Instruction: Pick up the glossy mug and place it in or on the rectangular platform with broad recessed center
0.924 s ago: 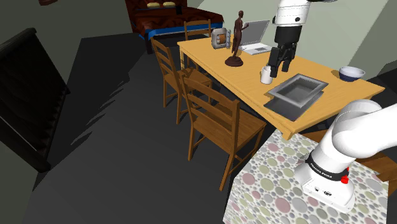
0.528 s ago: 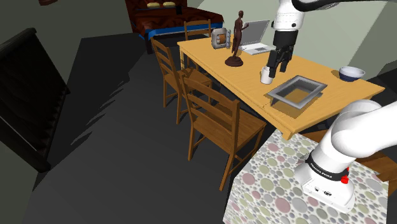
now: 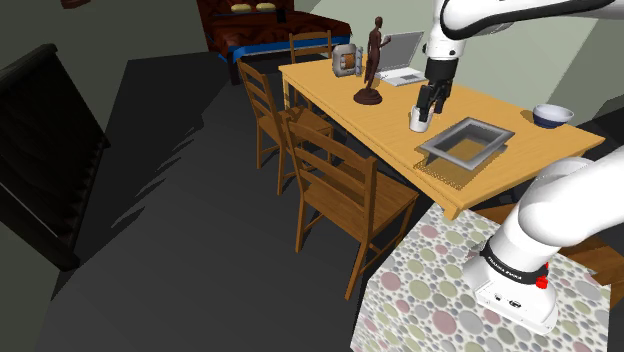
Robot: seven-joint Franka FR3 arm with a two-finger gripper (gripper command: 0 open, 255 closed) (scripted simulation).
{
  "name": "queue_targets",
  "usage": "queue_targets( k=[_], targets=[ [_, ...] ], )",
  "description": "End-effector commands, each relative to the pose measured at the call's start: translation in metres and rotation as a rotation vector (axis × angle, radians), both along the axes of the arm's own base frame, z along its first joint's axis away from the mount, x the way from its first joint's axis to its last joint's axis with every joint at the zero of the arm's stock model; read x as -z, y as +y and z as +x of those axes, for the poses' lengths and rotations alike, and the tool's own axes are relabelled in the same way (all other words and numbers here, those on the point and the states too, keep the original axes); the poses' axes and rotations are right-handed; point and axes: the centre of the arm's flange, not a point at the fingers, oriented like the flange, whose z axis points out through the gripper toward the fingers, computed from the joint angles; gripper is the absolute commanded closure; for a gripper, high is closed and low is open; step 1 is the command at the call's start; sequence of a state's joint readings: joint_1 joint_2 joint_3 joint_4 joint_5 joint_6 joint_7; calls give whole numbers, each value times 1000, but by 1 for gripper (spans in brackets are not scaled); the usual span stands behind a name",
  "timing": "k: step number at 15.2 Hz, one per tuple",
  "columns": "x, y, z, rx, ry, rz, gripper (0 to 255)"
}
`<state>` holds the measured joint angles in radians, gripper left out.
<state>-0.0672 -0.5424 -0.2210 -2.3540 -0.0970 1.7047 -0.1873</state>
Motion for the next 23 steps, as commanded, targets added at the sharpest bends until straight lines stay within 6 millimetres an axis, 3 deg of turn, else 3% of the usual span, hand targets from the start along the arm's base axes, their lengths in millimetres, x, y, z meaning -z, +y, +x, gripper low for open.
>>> queue_targets(
  k=[1,23],
  targets=[
    [10,-25,7,-5,-7,-8,0],
    [108,-258,115,-47,-78,-85,0]
  ],
)
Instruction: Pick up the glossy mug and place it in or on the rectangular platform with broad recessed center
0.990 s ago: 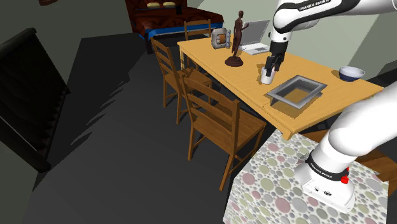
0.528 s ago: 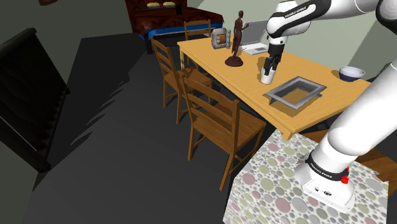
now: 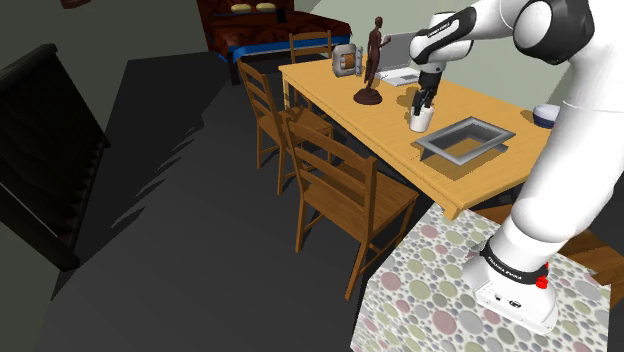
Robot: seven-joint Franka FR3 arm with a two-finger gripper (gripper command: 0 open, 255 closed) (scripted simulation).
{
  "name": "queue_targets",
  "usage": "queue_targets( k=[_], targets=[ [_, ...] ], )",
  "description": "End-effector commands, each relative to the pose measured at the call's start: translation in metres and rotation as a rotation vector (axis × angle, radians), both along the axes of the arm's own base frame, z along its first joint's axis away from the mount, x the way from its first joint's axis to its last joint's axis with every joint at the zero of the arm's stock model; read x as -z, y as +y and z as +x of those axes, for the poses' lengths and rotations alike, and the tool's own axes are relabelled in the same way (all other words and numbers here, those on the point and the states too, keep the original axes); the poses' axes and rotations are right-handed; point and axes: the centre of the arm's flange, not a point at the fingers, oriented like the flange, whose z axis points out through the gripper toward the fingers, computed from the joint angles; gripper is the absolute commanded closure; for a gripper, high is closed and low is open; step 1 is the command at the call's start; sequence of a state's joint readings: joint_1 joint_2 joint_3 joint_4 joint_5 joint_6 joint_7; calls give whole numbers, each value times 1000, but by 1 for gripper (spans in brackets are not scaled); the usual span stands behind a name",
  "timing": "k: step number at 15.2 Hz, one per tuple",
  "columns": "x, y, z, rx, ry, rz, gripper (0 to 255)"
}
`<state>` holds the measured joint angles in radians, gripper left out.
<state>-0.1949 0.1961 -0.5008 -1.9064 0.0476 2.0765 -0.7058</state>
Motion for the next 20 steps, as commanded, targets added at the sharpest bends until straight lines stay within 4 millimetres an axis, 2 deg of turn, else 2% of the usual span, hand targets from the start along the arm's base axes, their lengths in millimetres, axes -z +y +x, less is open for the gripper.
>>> queue_targets(
  k=[1,4,5,12,20],
  targets=[
    [6,-21,10,-6,-7,-7,0],
    [17,-53,26,-11,-16,-18,0],
    [18,-57,28,-12,-18,-19,0],
    [58,-59,27,-12,-18,-19,0],
    [58,-59,27,-12,-18,-19,0]
  ],
)
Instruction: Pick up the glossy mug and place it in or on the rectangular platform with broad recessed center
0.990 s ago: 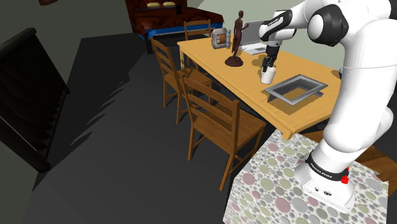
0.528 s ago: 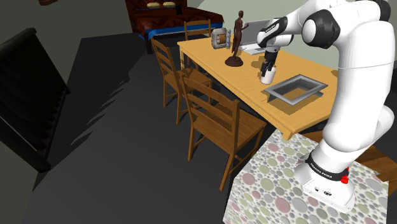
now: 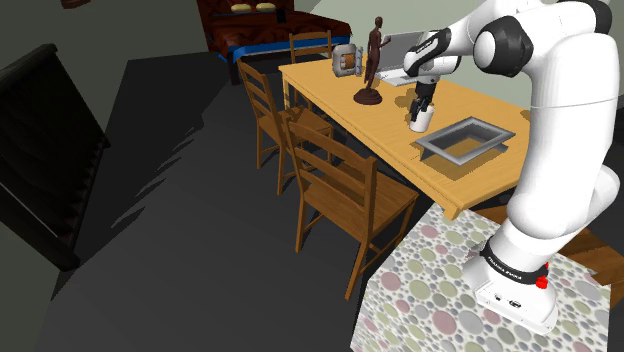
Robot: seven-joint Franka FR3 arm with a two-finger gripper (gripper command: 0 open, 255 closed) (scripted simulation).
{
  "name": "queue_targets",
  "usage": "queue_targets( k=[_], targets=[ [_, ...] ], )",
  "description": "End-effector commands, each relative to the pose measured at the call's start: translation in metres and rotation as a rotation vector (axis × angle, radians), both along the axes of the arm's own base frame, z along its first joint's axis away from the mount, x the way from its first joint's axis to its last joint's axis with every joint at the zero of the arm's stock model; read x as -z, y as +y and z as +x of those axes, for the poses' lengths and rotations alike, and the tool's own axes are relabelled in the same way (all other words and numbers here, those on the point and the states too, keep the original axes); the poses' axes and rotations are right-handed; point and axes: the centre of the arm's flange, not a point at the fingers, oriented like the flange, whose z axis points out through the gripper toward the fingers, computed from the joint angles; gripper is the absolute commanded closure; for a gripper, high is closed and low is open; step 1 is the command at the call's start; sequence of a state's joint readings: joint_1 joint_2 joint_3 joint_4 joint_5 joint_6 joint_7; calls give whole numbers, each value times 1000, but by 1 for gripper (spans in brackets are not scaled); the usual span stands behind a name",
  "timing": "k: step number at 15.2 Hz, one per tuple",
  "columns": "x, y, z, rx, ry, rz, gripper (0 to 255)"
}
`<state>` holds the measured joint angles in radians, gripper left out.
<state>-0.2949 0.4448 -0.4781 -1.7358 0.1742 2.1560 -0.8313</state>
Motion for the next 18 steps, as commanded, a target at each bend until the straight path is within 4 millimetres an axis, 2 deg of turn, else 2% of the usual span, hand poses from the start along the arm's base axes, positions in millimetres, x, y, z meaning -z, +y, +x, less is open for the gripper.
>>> queue_targets(
  k=[1,10,18],
  targets=[
    [0,0,0,0,0,0,255],
    [0,0,0,0,0,0,255],
    [-42,0,0,0,0,0,255]
  ],
)
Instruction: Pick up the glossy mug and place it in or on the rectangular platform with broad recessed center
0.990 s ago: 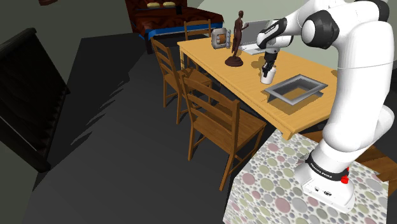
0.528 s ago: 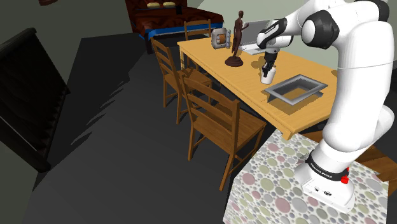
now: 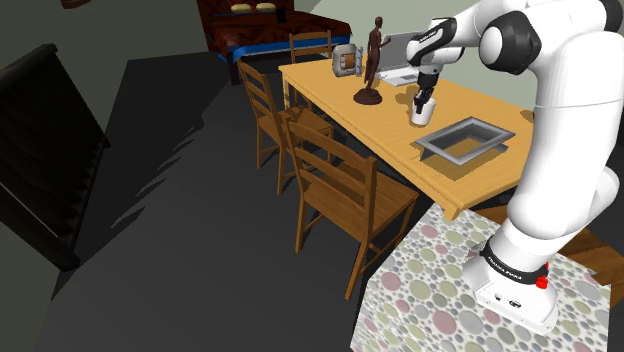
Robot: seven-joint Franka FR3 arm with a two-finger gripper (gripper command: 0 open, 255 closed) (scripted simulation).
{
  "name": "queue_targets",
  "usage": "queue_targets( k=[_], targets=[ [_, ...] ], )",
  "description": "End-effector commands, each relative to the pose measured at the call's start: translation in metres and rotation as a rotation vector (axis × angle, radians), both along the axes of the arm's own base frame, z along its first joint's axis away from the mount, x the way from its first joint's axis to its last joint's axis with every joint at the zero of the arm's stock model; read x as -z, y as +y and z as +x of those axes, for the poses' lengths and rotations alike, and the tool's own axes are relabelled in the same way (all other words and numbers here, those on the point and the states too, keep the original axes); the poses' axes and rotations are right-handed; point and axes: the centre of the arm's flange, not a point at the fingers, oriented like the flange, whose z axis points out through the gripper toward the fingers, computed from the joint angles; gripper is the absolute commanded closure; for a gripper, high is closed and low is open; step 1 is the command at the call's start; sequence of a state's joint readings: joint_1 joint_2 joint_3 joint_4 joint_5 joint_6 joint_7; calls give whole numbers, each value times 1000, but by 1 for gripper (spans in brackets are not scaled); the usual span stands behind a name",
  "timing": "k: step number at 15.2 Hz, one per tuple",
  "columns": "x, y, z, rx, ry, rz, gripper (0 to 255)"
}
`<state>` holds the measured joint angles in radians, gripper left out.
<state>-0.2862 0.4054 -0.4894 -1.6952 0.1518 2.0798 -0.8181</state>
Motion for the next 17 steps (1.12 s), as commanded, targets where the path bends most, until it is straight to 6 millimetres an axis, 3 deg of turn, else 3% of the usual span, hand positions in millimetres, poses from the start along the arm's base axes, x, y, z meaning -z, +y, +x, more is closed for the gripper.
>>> queue_targets(
  k=[1,17],
  targets=[
    [-11,-1,-1,0,0,0,255],
    [-95,-1,-1,0,0,0,255]
  ],
)
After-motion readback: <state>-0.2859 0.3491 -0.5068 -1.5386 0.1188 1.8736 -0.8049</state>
